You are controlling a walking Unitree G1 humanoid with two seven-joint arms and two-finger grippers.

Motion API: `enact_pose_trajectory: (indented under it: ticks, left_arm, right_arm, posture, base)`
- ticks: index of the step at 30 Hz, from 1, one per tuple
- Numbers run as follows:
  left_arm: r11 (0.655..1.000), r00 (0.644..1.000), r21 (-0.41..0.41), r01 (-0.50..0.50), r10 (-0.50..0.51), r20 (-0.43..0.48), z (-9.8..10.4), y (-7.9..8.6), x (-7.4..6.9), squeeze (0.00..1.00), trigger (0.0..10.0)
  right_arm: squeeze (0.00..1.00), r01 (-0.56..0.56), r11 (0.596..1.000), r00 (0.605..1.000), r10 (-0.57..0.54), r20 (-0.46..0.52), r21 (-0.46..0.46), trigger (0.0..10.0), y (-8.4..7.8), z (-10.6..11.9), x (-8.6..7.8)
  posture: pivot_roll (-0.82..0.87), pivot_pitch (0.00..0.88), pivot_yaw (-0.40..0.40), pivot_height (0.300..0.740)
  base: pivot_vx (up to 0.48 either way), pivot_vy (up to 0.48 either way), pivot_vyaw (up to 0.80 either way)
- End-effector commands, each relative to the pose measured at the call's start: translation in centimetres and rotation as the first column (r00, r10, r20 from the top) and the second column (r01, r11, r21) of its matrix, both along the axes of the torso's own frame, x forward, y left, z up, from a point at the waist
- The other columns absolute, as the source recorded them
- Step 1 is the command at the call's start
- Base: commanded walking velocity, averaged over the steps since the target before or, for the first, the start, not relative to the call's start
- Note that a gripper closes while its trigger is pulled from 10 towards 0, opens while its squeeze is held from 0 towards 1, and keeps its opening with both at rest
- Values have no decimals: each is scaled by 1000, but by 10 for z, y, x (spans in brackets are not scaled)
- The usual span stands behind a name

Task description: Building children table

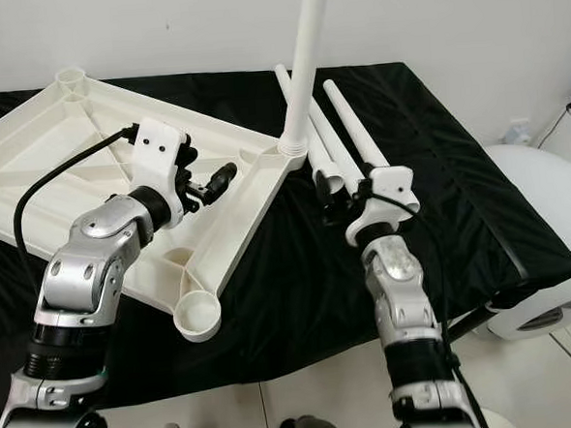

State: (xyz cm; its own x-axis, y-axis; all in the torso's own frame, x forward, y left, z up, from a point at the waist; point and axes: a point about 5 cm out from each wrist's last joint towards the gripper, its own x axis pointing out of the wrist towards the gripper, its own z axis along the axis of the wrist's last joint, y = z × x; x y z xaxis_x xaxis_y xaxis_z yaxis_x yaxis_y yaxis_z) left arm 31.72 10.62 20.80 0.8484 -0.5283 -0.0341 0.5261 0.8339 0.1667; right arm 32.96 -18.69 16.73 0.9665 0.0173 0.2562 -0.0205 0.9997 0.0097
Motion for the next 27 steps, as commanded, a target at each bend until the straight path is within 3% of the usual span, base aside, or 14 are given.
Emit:
enact_pose_trajectory:
  ticks: [1, 4, 9, 13, 21, 27]
  left_arm:
    - [996, 996, 19, -92, 92, 5, -8, 7, 2, 0, 10000]
    - [997, 998, 58, -44, 41, 42, -13, 3, -6, 0, 10000]
    - [989, 990, 97, 113, -120, 69, -12, -13, -25, 0, 10000]
    - [979, 980, 100, 177, -184, 71, -12, -19, -34, 0, 10000]
    - [963, 969, 149, 224, -236, 70, -14, -27, -50, 0, 10000]
    - [961, 967, 156, 230, -243, 75, -10, -27, -55, 0, 10000]
  right_arm:
    - [0, 74, 997, 997, -73, -23, 17, 10000, -11, -7, 0]
    - [0, 175, 982, 984, -173, -29, 76, 10000, -21, -12, 0]
    - [0, 237, 955, 971, -231, -55, 177, 10000, -24, -20, -2]
    - [0, 248, 938, 969, -236, -75, 243, 10000, -23, -25, -2]
    - [0, 243, 883, 969, -204, -139, 401, 10000, -21, -40, -3]
    - [0, 229, 866, 973, -186, -139, 444, 10000, -18, -45, -7]
  posture:
    - [7, 40, -51, 740]
    - [11, 49, -52, 740]
    - [18, 67, -47, 740]
    - [24, 79, -45, 740]
    - [38, 96, -31, 740]
    - [50, 100, -27, 740]
  base:
    - [0, 0, 0]
    - [0, 0, 0]
    - [0, 0, 0]
    - [0, 0, 0]
    - [0, 0, 0]
    - [0, 0, 0]
